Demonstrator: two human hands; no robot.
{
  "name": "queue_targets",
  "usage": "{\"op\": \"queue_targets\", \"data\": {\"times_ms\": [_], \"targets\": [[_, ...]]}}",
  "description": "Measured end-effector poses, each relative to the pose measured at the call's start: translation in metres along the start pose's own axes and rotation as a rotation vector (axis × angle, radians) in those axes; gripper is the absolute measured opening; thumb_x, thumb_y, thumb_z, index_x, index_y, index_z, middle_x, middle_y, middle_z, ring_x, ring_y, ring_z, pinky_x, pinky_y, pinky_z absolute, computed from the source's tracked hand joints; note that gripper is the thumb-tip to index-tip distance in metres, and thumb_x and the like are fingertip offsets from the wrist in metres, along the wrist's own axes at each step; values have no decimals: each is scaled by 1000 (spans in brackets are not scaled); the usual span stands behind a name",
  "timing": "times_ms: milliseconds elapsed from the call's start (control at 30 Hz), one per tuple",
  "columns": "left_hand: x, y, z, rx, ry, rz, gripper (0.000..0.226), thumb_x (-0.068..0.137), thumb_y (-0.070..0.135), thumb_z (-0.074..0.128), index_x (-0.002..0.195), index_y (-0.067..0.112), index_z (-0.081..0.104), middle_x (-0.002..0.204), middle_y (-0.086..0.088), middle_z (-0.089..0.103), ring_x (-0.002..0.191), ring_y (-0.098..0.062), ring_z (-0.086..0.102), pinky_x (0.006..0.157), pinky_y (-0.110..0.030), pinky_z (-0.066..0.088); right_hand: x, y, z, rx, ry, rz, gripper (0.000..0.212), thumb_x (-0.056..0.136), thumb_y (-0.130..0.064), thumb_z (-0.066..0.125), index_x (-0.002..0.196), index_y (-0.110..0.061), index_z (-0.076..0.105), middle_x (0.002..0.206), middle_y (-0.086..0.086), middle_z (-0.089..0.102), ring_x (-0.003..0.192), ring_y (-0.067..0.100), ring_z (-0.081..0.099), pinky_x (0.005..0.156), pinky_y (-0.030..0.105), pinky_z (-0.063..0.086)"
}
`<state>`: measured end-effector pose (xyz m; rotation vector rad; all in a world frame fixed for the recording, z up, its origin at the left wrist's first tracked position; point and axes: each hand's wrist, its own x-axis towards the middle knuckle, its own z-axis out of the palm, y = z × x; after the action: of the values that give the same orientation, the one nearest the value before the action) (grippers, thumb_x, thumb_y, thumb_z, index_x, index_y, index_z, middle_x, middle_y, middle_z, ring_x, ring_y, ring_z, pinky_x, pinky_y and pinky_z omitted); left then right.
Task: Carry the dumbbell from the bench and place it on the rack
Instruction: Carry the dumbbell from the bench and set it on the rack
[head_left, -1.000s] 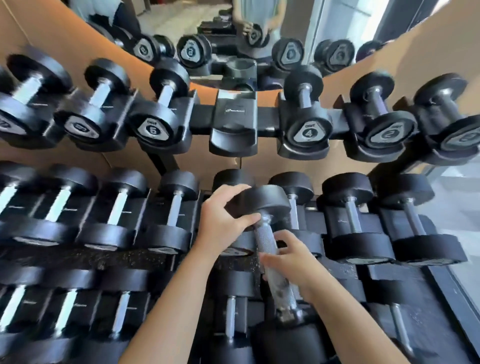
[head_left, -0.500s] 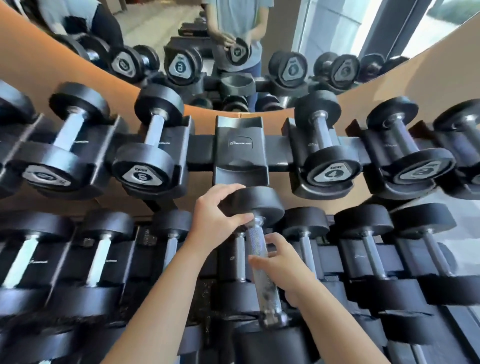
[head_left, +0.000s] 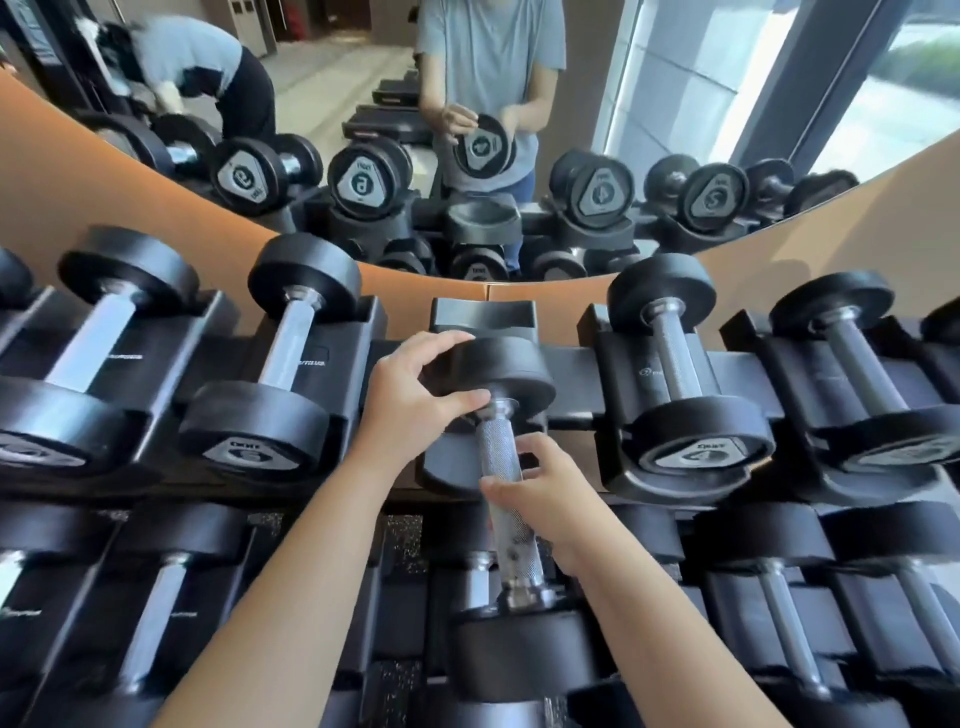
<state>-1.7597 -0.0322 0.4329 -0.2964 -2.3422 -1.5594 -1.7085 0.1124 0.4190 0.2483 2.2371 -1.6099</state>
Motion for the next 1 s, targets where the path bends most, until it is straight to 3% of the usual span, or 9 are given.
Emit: {"op": "queue_targets", "data": {"times_ms": [133,333,600,767,833,933,1000], "targets": [[35,-2,3,-12,-9,42,49,61,5,79,106,18,64,99,1,63,97,-11,59,89,-21,44,26,-17,-6,70,16,-23,36,82,-13,62,115,-16,45,108,16,62,90,33,66,81,47,56],[87,-10,9,-29,-22,67,50,62,1,77,107,17,62,107,-3,63,103,-16,57,95,-32,44,71,-37,-10,156,86,-54,30,82,-11,62,104,-21,44,109,19,63,92,34,64,78,43,54],[126,-42,23,-78,-62,59,52,63,-1,76,110,16,61,108,-1,61,106,-18,57,98,-36,43,118,-39,-8,282,134,-25,25,82,-7,60,94,-24,46,108,20,63,94,37,64,73,40,54],[147,-57,23,-144,-76,53,55,63,-5,74,111,18,59,105,9,59,104,-14,58,96,-29,43,139,-42,-6,304,143,-41,28,80,-10,62,101,-21,47,108,18,63,94,35,64,87,50,53],[154,-64,22,-164,-66,34,53,65,-6,73,111,16,59,104,9,59,102,-13,58,94,-28,44,147,-46,-5,316,140,-31,29,81,-8,62,104,-18,47,109,19,63,88,34,65,82,45,55],[162,-75,27,-155,-64,-11,52,67,-5,72,113,14,59,103,8,58,105,-18,57,96,-32,43,157,-52,-7,341,113,5,33,82,-3,60,111,-12,47,102,19,62,70,31,63,64,35,53],[165,-81,31,-165,-72,-19,53,67,-4,73,113,18,59,104,9,58,108,-18,56,99,-37,42,161,-51,-9,351,105,12,33,82,-3,60,111,-11,46,98,20,62,66,30,62,63,36,53]]}}
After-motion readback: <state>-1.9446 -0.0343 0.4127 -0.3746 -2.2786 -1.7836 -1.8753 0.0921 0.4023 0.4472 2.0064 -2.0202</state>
